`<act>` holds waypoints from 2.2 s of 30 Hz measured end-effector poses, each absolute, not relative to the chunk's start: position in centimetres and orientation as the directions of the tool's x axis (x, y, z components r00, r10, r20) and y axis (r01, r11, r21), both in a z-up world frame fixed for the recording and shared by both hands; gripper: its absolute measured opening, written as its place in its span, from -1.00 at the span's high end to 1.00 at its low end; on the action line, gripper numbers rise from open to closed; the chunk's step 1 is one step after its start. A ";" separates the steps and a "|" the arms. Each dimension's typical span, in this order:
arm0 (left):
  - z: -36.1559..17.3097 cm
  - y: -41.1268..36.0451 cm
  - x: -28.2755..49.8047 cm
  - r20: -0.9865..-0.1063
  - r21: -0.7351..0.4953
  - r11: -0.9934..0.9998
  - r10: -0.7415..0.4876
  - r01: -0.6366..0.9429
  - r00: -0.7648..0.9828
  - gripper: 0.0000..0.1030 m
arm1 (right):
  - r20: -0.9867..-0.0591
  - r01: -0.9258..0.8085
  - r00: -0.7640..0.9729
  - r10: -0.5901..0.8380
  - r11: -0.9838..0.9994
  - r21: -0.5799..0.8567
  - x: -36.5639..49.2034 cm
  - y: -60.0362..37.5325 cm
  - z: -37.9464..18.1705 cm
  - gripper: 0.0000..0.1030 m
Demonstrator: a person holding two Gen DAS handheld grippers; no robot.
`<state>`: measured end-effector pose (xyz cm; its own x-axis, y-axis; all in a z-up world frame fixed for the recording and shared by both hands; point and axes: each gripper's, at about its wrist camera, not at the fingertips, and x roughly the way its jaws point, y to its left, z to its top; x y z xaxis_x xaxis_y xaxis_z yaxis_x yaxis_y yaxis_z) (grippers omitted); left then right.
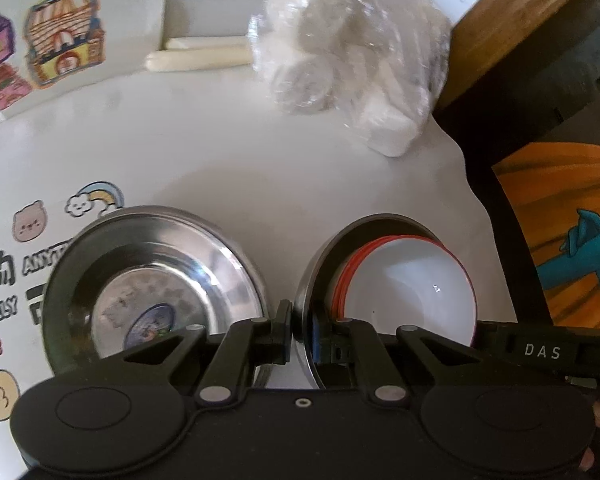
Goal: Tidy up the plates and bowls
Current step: 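Lift the nested bowl stack with both grippers toward the steel plates, then lower the nested bowl stack onto the steel plate stack with both grippers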
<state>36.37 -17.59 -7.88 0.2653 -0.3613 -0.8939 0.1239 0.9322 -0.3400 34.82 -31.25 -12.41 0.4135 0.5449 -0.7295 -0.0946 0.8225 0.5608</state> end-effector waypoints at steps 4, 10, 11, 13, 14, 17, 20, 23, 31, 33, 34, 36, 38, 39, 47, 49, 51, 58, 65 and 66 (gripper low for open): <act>-7.8 -16.4 36.1 -0.893 -0.343 0.934 -0.356 0.099 0.276 0.86 | -0.732 -0.116 0.402 0.550 0.823 0.556 34.8 -30.1 -12.2 0.80; -7.5 -14.9 35.8 -0.890 -0.344 0.937 -0.348 0.066 0.295 0.86 | -0.737 -0.151 0.385 0.556 0.826 0.544 35.1 -28.8 -11.8 0.79; -7.5 -14.5 35.7 -0.890 -0.344 0.937 -0.345 0.060 0.298 0.86 | -0.737 -0.156 0.383 0.556 0.826 0.542 35.2 -28.5 -11.7 0.79; -7.5 -14.0 35.7 -0.890 -0.343 0.938 -0.341 0.047 0.304 0.86 | -0.739 -0.169 0.378 0.557 0.827 0.536 35.4 -27.9 -11.6 0.79; -7.5 -13.8 35.6 -0.889 -0.343 0.939 -0.338 0.040 0.308 0.86 | -0.741 -0.178 0.375 0.558 0.827 0.533 35.5 -27.6 -11.5 0.79; -7.6 -13.0 35.4 -0.890 -0.345 0.939 -0.331 0.013 0.313 0.86 | -0.744 -0.200 0.364 0.560 0.828 0.524 35.7 -26.8 -11.3 0.79; -7.7 -12.2 35.2 -0.891 -0.344 0.939 -0.323 -0.010 0.319 0.86 | -0.747 -0.221 0.353 0.563 0.826 0.519 35.9 -26.0 -11.0 0.79; -7.5 -11.2 35.0 -0.893 -0.337 0.941 -0.308 -0.033 0.328 0.86 | -0.747 -0.238 0.339 0.572 0.820 0.520 36.2 -25.1 -10.9 0.79; -7.5 -8.4 34.2 -0.897 -0.326 0.938 -0.268 -0.117 0.351 0.86 | -0.750 -0.312 0.302 0.588 0.805 0.505 36.9 -22.0 -10.6 0.79; -7.6 -7.8 34.0 -0.899 -0.324 0.936 -0.259 -0.138 0.354 0.86 | -0.752 -0.328 0.293 0.590 0.801 0.501 37.1 -21.3 -10.6 0.79; -7.6 -7.5 34.0 -0.900 -0.322 0.935 -0.253 -0.148 0.356 0.86 | -0.754 -0.336 0.287 0.591 0.799 0.499 37.2 -20.9 -10.7 0.79; -7.7 -6.8 33.8 -0.900 -0.320 0.932 -0.244 -0.168 0.361 0.86 | -0.756 -0.350 0.275 0.594 0.794 0.497 37.4 -20.2 -10.8 0.79; -7.8 -6.3 33.6 -0.901 -0.319 0.930 -0.237 -0.185 0.363 0.86 | -0.758 -0.361 0.265 0.596 0.790 0.496 37.6 -19.5 -10.9 0.79; -7.8 -6.0 33.5 -0.901 -0.319 0.928 -0.233 -0.193 0.365 0.86 | -0.758 -0.365 0.261 0.597 0.788 0.496 37.6 -19.2 -10.9 0.79; -8.1 -4.6 33.2 -0.903 -0.316 0.918 -0.213 -0.241 0.372 0.86 | -0.768 -0.399 0.234 0.596 0.779 0.483 37.9 -17.5 -11.2 0.78; -8.3 -4.4 33.3 -0.904 -0.316 0.916 -0.212 -0.247 0.371 0.86 | -0.771 -0.401 0.231 0.594 0.780 0.480 38.1 -17.4 -11.2 0.78; -8.4 -4.3 33.3 -0.905 -0.316 0.915 -0.211 -0.250 0.370 0.86 | -0.772 -0.402 0.227 0.593 0.780 0.481 38.2 -17.2 -11.2 0.78; -8.7 -4.0 33.5 -0.906 -0.319 0.910 -0.211 -0.266 0.366 0.86 | -0.778 -0.403 0.222 0.588 0.782 0.476 38.6 -16.8 -11.2 0.78; -9.0 -3.8 33.9 -0.910 -0.315 0.909 -0.209 -0.273 0.358 0.86 | -0.780 -0.399 0.214 0.588 0.782 0.479 39.0 -16.3 -11.4 0.78; -9.1 -3.7 34.0 -0.911 -0.315 0.909 -0.209 -0.273 0.356 0.86 | -0.781 -0.398 0.214 0.587 0.782 0.479 39.1 -16.2 -11.4 0.78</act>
